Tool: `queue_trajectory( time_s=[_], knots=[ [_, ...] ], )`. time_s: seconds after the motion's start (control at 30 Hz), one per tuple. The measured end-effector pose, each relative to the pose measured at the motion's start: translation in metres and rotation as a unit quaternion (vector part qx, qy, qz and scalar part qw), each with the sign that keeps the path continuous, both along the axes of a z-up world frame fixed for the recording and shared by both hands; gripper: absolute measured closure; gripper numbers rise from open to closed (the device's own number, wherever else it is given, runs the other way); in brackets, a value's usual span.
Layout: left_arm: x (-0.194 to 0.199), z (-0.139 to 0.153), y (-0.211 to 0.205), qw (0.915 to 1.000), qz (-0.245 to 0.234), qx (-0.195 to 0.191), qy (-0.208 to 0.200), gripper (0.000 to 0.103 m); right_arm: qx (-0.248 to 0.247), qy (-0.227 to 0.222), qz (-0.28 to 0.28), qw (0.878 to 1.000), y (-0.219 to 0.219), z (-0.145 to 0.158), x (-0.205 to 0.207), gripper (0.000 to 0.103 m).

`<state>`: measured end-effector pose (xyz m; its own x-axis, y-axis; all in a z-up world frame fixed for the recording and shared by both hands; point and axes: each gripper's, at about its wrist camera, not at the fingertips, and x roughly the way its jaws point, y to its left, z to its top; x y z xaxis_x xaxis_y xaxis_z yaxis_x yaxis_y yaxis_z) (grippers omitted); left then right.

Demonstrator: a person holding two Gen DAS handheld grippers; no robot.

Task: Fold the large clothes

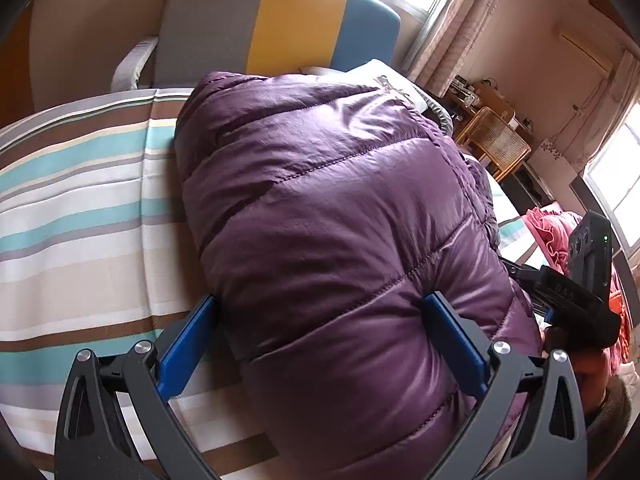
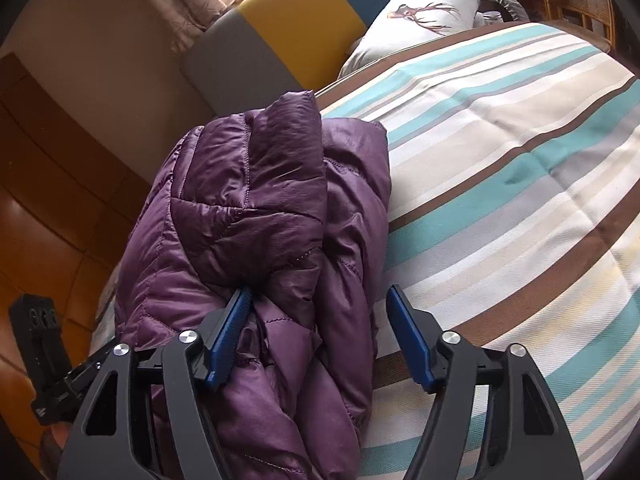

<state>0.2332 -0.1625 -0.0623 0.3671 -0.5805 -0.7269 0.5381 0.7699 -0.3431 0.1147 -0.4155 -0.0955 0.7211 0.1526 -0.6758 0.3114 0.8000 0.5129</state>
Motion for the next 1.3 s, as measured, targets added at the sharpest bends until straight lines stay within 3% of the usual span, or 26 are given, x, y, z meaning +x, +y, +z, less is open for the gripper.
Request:
queue_trajectory(
  time_s=[0.2, 0.4, 0.5, 0.83, 1.17, 1.23, 1.3],
  knots=[
    [0.002, -0.008, 0.001, 0.9998, 0.001, -0.015, 0.010, 0.002, 0.002, -0.005, 0.006, 1.000, 0.003, -0.003, 0.000, 0.045],
    [-0.005, -0.011, 0.001, 0.9996, 0.000, -0.027, 0.004, 0.010, -0.003, -0.011, 0.010, 1.000, 0.010, 0.001, 0.002, 0.051],
    [-0.013, -0.008, -0.001, 0.9997, 0.003, -0.024, -0.003, 0.015, -0.016, -0.021, 0.020, 0.999, 0.016, 0.002, 0.001, 0.058],
    [-0.044, 0.019, -0.012, 0.9952, 0.001, 0.011, -0.097, 0.046, -0.067, -0.058, 0.019, 0.996, 0.042, 0.018, -0.013, 0.074],
    [-0.077, 0.054, -0.001, 0.9814, -0.009, 0.023, -0.190, 0.057, -0.098, -0.129, 0.022, 0.987, 0.081, 0.045, -0.044, 0.085],
    [-0.079, 0.058, 0.002, 0.9800, -0.010, 0.023, -0.198, 0.057, -0.115, -0.119, 0.023, 0.986, 0.091, 0.052, -0.043, 0.085],
    [-0.077, 0.056, 0.007, 0.9806, -0.007, 0.027, -0.194, 0.057, -0.101, -0.107, 0.010, 0.989, 0.090, 0.051, -0.043, 0.085]
  ],
)
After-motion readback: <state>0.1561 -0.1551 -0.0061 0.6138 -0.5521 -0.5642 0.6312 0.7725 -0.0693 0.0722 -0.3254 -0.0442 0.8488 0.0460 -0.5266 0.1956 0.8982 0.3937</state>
